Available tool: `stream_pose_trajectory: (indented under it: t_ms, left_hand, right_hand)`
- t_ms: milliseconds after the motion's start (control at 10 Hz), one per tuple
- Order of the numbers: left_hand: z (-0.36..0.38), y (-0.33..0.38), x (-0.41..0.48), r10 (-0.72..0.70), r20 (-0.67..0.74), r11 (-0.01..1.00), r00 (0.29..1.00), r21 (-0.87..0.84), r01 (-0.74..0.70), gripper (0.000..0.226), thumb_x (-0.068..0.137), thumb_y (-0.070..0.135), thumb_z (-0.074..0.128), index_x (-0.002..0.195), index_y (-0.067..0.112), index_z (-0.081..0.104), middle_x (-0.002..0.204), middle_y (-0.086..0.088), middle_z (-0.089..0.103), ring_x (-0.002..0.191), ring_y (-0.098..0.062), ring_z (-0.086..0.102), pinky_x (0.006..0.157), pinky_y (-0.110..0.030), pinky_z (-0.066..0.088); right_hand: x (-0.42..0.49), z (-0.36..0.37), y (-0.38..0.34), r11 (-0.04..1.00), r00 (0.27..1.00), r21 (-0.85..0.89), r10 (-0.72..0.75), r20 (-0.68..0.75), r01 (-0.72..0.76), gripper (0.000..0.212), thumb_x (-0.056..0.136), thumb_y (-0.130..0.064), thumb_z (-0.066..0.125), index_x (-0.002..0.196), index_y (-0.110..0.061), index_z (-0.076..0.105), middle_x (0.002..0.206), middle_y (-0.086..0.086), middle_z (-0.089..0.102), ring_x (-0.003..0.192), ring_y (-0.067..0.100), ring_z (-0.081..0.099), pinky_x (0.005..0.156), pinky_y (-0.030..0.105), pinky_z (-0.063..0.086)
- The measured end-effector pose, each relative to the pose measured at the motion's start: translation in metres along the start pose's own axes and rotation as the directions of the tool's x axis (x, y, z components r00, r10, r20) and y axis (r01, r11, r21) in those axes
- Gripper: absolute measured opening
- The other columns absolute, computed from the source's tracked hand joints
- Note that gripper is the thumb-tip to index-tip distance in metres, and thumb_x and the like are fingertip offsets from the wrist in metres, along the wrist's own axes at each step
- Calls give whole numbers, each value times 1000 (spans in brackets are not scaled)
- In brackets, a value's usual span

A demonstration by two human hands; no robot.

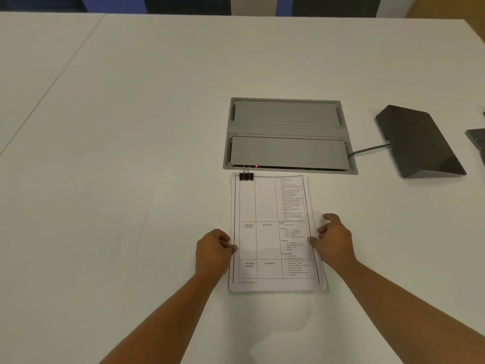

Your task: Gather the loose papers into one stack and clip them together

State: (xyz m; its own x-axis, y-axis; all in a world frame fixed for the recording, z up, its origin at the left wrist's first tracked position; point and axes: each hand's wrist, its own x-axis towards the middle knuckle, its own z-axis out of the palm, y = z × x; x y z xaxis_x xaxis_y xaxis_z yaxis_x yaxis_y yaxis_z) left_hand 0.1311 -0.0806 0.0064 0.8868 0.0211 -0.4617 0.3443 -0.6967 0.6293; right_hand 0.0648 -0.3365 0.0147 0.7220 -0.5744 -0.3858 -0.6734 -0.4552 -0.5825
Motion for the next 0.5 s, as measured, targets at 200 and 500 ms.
stream_pose_trajectory:
  t_ms: [200,500]
  left_hand:
    - [3,-3,-1,13,-18,1000,1000,16,-12,21,77,14,81,84,14,61,70,3,61,66,-12,58,56,-12,38]
    - [-16,4,-4,60,110,953,992,290,-89,37,86,51,63,103,19,60,97,3,66,83,-16,58,69,-27,45]
  right_hand:
    - [2,2,2,1000,1000,-26,-3,-7,3,68,78,-11,80,137,-5,46,96,8,62,91,25,63,89,37,54]
    - [-22,-9,20,985,995,-148,-86,50,92,68,85,-34,71,141,-8,42,116,11,61,109,27,61,92,36,51]
